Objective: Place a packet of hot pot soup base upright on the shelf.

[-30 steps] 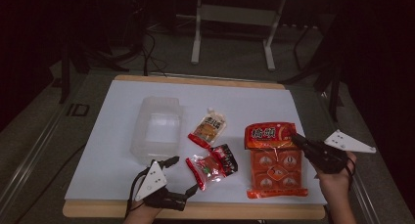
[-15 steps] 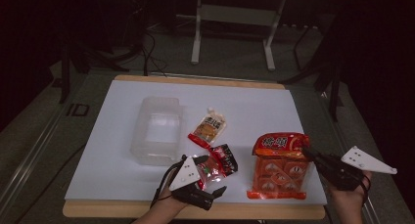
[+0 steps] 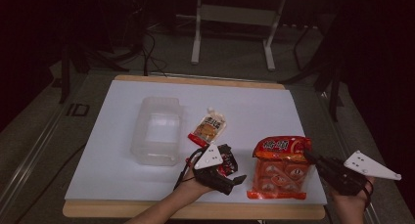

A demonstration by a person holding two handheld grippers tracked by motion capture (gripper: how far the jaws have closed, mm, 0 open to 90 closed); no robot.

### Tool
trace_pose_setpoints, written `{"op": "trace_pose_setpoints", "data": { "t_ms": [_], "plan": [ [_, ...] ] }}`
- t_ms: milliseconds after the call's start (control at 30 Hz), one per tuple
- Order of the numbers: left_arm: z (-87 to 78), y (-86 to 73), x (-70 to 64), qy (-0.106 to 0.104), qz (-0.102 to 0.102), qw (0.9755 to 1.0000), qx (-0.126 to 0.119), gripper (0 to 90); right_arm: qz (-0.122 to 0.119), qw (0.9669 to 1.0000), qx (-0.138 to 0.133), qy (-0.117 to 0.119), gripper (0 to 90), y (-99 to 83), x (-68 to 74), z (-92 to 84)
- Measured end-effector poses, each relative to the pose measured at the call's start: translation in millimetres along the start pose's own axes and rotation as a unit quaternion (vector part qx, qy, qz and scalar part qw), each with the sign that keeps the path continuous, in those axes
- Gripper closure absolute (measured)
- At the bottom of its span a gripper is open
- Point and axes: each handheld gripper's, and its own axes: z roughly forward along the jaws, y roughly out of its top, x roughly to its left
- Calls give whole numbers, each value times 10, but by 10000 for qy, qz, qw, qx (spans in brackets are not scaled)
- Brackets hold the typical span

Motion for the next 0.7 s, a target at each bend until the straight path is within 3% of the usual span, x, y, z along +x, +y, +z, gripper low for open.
{"op": "trace_pose_setpoints", "data": {
  "t_ms": [200,500,700],
  "plan": [
    [289,-7,10,-203,-8,9998,91,68,-36,10000,-10,47,883,10,23,-31],
    [531,8,7,-556,9,9984,101,103,-29,10000,-47,81,883,-6,26,-71],
    [695,74,-31,-900,107,9959,32,135,-20,9999,-52,103,882,-12,18,-94]
  ]
}}
